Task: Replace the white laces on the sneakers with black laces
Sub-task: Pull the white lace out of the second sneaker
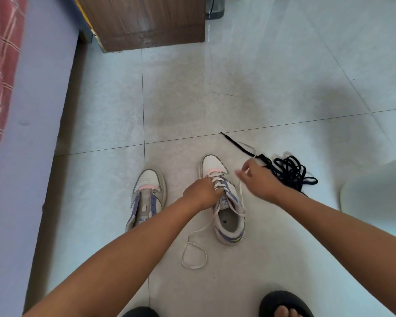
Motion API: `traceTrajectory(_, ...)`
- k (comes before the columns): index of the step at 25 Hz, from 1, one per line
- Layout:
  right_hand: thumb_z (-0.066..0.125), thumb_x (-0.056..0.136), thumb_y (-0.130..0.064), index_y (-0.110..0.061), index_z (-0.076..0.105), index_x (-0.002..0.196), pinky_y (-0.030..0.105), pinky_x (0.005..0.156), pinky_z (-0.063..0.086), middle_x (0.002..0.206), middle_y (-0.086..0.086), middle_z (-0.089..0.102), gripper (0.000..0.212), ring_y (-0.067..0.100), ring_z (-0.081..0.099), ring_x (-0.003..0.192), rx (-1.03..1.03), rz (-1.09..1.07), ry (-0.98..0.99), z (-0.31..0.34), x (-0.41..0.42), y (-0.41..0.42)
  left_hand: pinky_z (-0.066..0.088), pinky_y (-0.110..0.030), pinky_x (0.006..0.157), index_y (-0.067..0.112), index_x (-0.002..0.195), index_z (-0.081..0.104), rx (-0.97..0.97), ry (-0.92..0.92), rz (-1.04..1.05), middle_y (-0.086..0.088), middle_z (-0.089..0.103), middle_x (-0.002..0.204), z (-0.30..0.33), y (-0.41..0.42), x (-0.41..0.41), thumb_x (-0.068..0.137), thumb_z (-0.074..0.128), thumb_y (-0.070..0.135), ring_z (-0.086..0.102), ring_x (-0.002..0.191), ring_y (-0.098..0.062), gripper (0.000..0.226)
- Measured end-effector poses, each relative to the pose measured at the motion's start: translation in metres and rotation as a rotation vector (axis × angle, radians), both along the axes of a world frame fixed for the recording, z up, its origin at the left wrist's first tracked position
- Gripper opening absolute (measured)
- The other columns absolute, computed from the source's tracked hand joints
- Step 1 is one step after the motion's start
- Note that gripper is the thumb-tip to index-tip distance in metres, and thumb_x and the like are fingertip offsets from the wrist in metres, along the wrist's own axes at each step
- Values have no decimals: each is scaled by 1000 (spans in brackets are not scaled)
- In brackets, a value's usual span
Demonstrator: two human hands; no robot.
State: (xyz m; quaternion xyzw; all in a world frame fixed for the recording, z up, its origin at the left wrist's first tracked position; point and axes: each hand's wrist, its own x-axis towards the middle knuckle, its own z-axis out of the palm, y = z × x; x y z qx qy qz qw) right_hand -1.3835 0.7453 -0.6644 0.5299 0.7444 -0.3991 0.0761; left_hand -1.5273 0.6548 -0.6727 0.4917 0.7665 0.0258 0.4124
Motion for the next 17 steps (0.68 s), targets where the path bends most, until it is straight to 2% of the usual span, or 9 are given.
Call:
traceTrajectory(2, 53, 90, -47, -15, 40, 94, 31, 60, 37, 77, 2, 56, 34, 18, 49, 67, -102, 190, -12, 2, -4, -28, 49, -36, 73, 4, 82, 59, 9, -62, 29, -18, 62, 86, -4, -1, -5, 94, 49, 27, 63, 83, -30, 27)
traceTrajectory(4, 54, 91, -38, -17, 34, 89, 27, 55, 33, 70, -4, 48, 29, 20, 46, 68, -56, 307, -55, -2, -5, -37, 47, -37, 75, 6, 87, 58, 42, -27, -23, -19, 64, 97, -5, -1, -9, 96, 48, 24, 62, 91, -33, 22)
traceTrajectory(6, 50, 93, -29, -17, 32, 87, 30, 56, 32, 69, -2, 46, 21, 23, 46, 69, -16, 320, -51, -5, -5, -36, 43, -35, 74, 6, 107, 53, 102, 210, -218, -15, 59, 112, -4, 0, -10, 97, 44, 17, 59, 99, -33, 18)
traceTrajectory(8, 46, 92, -24, -19, 33, 82, 33, 59, 33, 71, 1, 47, 18, 26, 46, 70, 15, 335, -78, -5, -4, -34, 43, -35, 75, 3, 122, 42, 207, 431, -384, -14, 53, 120, -1, -2, -11, 94, 44, 5, 57, 105, -32, 29)
traceTrajectory(9, 45, 92, -23, -21, 32, 79, 32, 60, 33, 70, 2, 47, 19, 27, 46, 70, 39, 351, -106, -6, -2, -34, 45, -36, 78, 2, 125, 40, 211, 498, -387, -14, 52, 121, 0, -3, -20, 92, 45, 0, 56, 108, -32, 34)
traceTrajectory(11, 46, 92, -23, -22, 32, 78, 32, 59, 33, 71, 3, 48, 20, 27, 46, 69, 80, 359, -137, -8, 4, -36, 45, -37, 83, 2, 128, 38, 90, 545, -176, -16, 53, 122, -1, -2, -45, 90, 47, -2, 55, 110, -33, 39)
traceTrajectory(13, 49, 91, -23, -24, 32, 74, 33, 55, 31, 71, 3, 51, 25, 24, 45, 66, 68, 326, -91, -9, 10, -37, 45, -36, 81, 0, 124, 41, 24, 409, 67, -18, 55, 118, -2, -3, -59, 93, 44, 9, 57, 105, -35, 32)
traceTrajectory(16, 50, 91, -24, -28, 29, 69, 31, 54, 32, 69, 1, 52, 31, 22, 46, 66, 58, 355, -69, -11, 10, -40, 46, -30, 62, 1, 98, 58, -102, -104, 257, -16, 62, 93, -1, -1, -31, 97, 41, 38, 61, 79, -30, 40)
traceTrajectory(17, 50, 91, -24, -28, 30, 70, 33, 56, 33, 70, 1, 52, 30, 22, 47, 66, 70, 368, -74, -12, 8, -42, 44, -28, 57, 6, 86, 58, -116, -205, 271, -14, 59, 83, -2, 0, -18, 95, 44, 41, 58, 73, -27, 40)
